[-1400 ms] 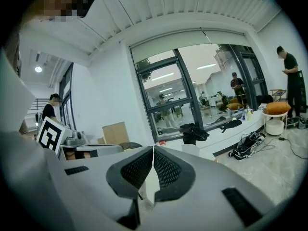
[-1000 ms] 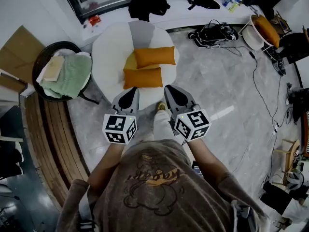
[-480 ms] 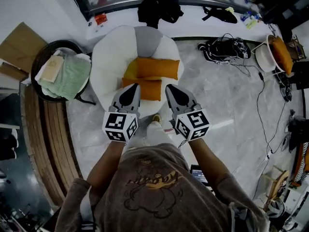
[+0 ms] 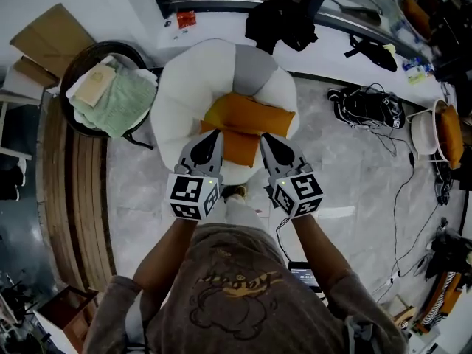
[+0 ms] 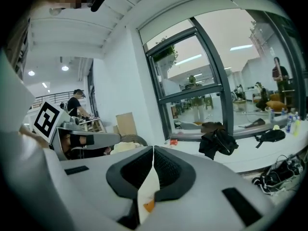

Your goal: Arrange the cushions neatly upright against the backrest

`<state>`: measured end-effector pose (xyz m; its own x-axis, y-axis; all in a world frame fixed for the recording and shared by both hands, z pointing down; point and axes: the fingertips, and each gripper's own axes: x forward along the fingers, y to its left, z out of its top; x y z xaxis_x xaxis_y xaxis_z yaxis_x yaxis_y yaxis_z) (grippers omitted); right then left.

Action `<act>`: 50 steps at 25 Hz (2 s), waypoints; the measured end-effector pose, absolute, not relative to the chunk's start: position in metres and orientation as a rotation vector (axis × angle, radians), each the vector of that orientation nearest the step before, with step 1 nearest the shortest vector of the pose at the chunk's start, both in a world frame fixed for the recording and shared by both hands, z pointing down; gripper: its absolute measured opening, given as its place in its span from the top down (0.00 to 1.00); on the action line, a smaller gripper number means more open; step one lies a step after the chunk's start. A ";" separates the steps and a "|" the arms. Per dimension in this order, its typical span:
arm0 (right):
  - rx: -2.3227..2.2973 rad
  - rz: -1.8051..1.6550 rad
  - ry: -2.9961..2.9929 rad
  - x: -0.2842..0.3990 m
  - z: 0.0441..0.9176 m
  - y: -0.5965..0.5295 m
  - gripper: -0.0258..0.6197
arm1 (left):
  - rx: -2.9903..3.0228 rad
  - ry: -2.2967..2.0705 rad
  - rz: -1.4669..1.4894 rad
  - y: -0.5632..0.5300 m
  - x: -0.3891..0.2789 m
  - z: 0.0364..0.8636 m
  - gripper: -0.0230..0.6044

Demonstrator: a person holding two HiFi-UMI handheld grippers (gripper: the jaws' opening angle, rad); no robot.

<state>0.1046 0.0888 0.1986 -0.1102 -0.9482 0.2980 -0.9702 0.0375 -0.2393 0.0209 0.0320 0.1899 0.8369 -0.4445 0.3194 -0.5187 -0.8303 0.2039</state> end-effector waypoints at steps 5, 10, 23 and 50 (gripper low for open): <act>2.013 0.609 -2.261 0.094 0.207 0.055 0.92 | 2.731 -0.760 0.369 0.004 0.021 0.197 0.96; 1.996 0.617 -2.272 0.089 0.216 0.025 0.92 | 2.725 -0.752 0.372 -0.021 0.025 0.206 0.96; 1.946 0.656 -2.263 0.092 0.292 -0.044 0.92 | 2.668 -0.761 0.424 -0.079 0.033 0.293 0.96; 1.650 0.905 -2.216 0.049 0.590 -0.054 0.92 | 2.408 -0.833 0.642 -0.064 0.005 0.595 0.96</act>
